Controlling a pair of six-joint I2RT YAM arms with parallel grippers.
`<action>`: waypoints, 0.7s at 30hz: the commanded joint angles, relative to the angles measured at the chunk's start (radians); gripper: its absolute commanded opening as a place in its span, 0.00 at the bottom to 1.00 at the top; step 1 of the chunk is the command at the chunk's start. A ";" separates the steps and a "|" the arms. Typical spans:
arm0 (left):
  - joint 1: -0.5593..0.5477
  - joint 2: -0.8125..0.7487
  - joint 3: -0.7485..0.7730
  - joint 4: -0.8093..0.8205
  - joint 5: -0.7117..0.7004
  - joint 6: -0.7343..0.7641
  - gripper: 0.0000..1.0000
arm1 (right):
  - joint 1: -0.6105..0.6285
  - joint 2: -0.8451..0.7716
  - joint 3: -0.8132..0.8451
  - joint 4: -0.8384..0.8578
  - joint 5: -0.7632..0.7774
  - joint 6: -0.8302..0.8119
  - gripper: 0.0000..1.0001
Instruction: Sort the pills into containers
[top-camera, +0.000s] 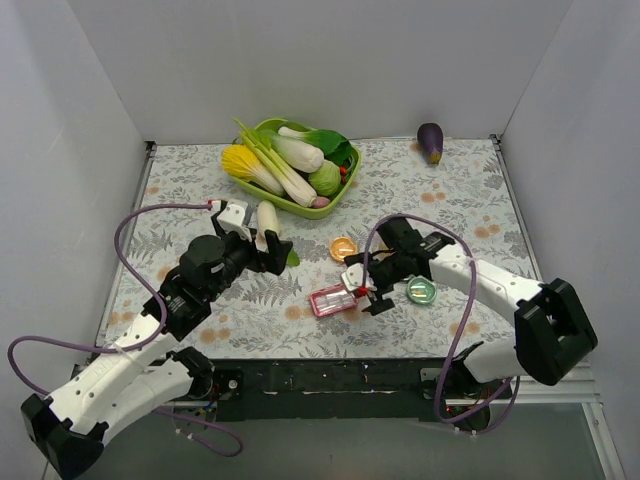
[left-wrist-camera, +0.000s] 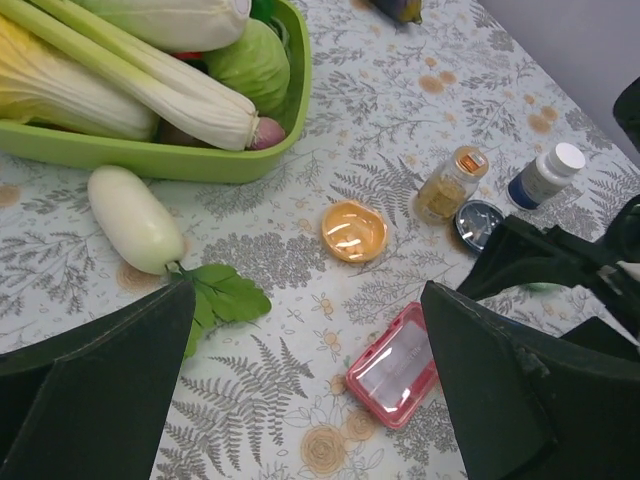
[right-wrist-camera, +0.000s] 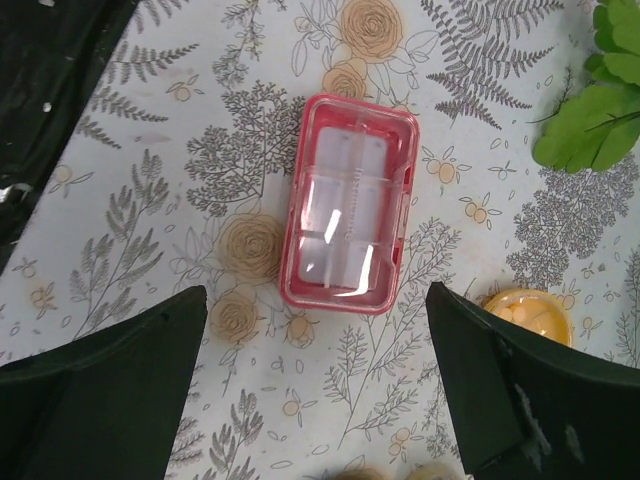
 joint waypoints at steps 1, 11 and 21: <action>0.004 0.013 -0.003 -0.081 0.018 -0.137 0.98 | 0.114 0.082 0.055 0.201 0.194 0.215 0.98; 0.004 -0.090 -0.097 -0.098 0.047 -0.262 0.98 | 0.213 0.265 0.136 0.232 0.318 0.352 0.98; 0.004 -0.151 -0.131 -0.104 0.049 -0.279 0.98 | 0.219 0.323 0.130 0.220 0.360 0.361 0.94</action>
